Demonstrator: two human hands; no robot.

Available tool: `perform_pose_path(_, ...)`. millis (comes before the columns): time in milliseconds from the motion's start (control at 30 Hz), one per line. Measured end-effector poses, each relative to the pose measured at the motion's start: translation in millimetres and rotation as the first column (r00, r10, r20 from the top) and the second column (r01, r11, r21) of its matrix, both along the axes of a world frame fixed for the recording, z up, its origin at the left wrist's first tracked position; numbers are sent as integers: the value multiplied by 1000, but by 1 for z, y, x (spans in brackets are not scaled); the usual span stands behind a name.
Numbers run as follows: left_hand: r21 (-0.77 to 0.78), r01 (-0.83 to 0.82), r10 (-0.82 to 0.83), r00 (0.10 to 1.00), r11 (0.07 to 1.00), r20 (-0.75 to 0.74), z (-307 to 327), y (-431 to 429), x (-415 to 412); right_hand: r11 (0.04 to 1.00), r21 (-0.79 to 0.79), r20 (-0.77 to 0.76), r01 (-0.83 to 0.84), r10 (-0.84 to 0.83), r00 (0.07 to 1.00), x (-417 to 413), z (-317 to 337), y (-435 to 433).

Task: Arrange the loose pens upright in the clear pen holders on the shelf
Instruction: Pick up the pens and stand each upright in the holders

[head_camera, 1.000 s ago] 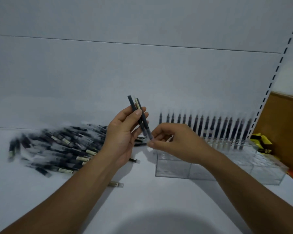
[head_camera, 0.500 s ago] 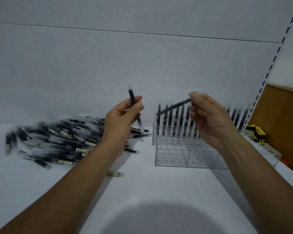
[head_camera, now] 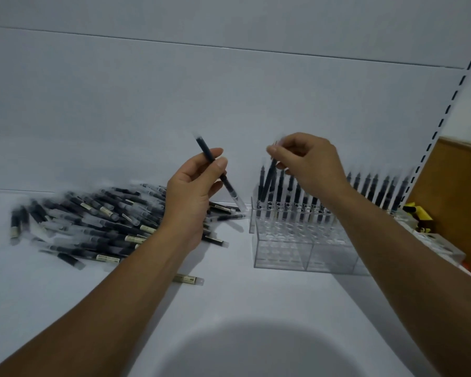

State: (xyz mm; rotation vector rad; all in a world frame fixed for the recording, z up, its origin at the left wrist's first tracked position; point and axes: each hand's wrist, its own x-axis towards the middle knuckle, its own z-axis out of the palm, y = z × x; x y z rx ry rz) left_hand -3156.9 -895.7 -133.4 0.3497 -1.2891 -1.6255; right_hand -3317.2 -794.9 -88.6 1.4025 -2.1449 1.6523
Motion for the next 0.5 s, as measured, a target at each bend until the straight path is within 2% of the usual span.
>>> perform_pose_path(167, 7, 28, -28, 1000, 1000, 1, -1, 1, -1, 979, 200, -90, 38, -21, 996, 2, -12, -12)
perform_pose_path(400, 32, 67, -66, 997, 997, -28, -2, 2, -1, 968, 228, -112, 100, -76, 991, 1, -16, -11)
perform_pose_path(500, 34, 73, -72, 997, 997, -28, -3, 3, -1, 935, 305, -221, 183, -118, 968, 1, -17, -11)
